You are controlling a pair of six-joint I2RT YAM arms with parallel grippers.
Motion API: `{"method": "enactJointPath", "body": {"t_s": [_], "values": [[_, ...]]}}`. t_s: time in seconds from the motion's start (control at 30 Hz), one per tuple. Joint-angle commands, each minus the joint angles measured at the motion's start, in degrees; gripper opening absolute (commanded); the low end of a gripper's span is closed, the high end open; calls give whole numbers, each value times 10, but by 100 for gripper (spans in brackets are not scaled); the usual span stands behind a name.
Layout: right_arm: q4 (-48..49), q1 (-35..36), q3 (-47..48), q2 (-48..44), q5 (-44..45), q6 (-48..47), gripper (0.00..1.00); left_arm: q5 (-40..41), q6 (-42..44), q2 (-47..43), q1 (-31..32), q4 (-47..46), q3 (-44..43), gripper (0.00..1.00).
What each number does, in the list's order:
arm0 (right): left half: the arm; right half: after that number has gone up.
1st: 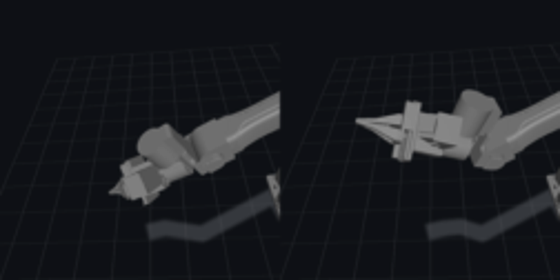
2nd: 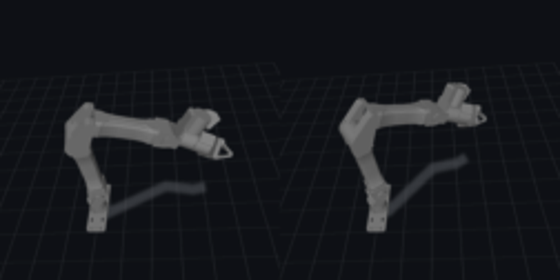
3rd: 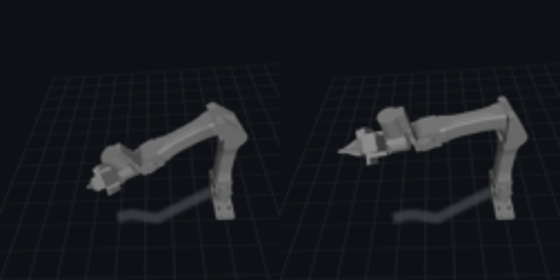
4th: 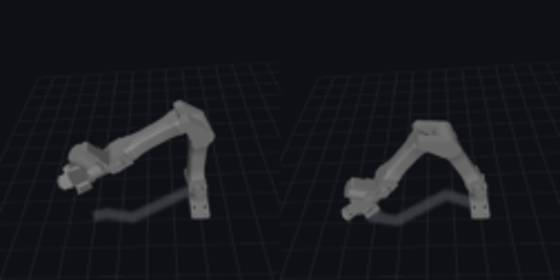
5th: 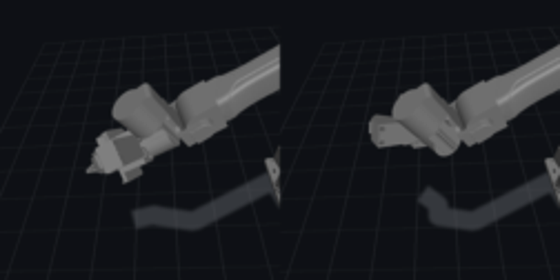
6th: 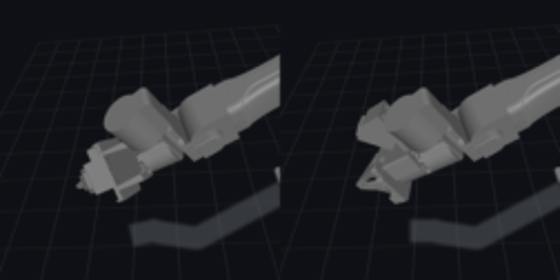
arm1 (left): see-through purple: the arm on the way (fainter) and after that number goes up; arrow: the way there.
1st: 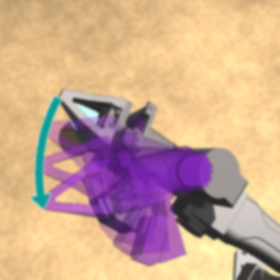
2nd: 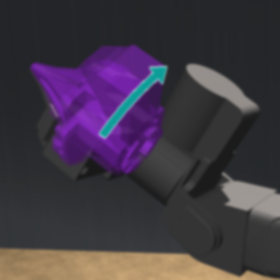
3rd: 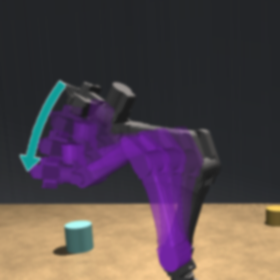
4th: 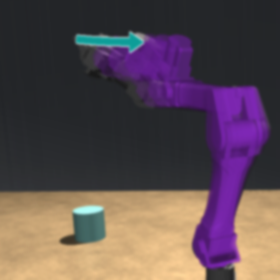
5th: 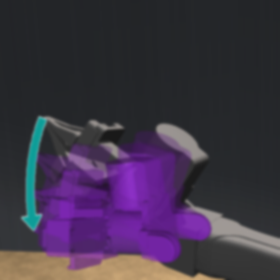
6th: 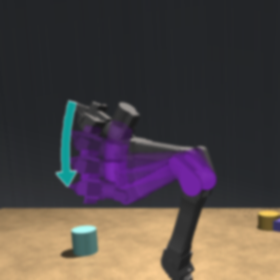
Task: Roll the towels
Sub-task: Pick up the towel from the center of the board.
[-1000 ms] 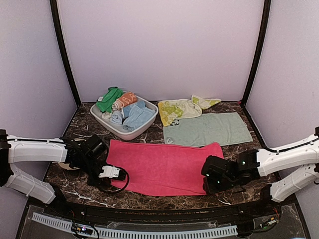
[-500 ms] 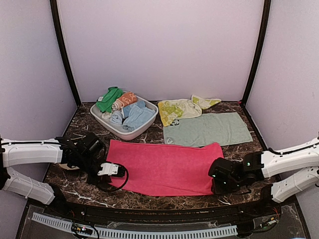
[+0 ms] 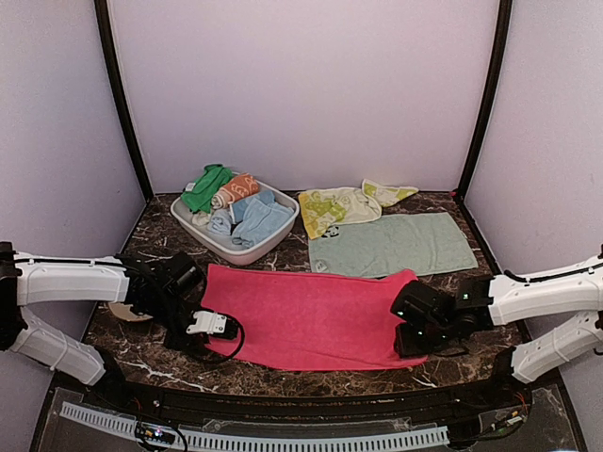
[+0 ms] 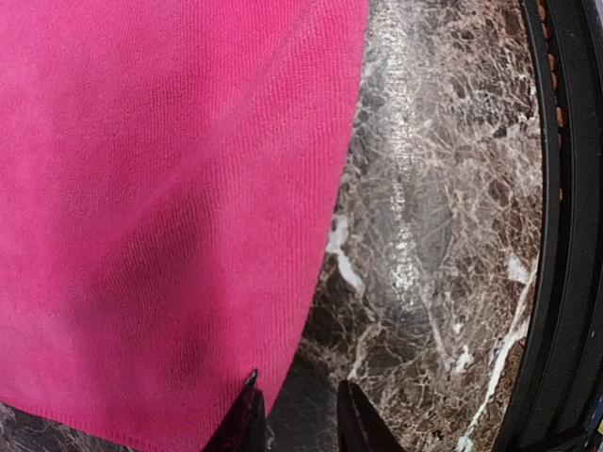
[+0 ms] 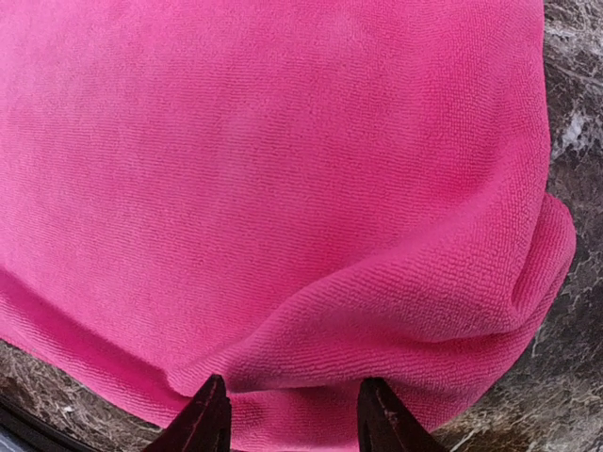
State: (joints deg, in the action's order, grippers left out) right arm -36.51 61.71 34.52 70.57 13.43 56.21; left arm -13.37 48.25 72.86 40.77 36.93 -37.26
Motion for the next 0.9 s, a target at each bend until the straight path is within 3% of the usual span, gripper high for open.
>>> {"method": "enactJointPath", "body": {"t_s": [0.0, 0.2, 0.43, 0.67, 0.87], "values": [[-4, -13, 1, -21, -13, -11, 46, 20, 20, 19, 2, -35, -2, 30], [-3, -21, -8, -26, -23, -18, 47, 45, 34, 36, 3, -70, 18, 28], [-28, -23, -17, -32, -31, -16, 49, 44, 33, 30, 3, -74, 35, 0], [-90, -23, -27, -75, -11, 13, 51, -25, 23, -41, 3, 38, -11, 0], [-66, -23, -30, -54, -10, 13, 52, -45, 12, -86, 2, 128, -42, 0]]}}
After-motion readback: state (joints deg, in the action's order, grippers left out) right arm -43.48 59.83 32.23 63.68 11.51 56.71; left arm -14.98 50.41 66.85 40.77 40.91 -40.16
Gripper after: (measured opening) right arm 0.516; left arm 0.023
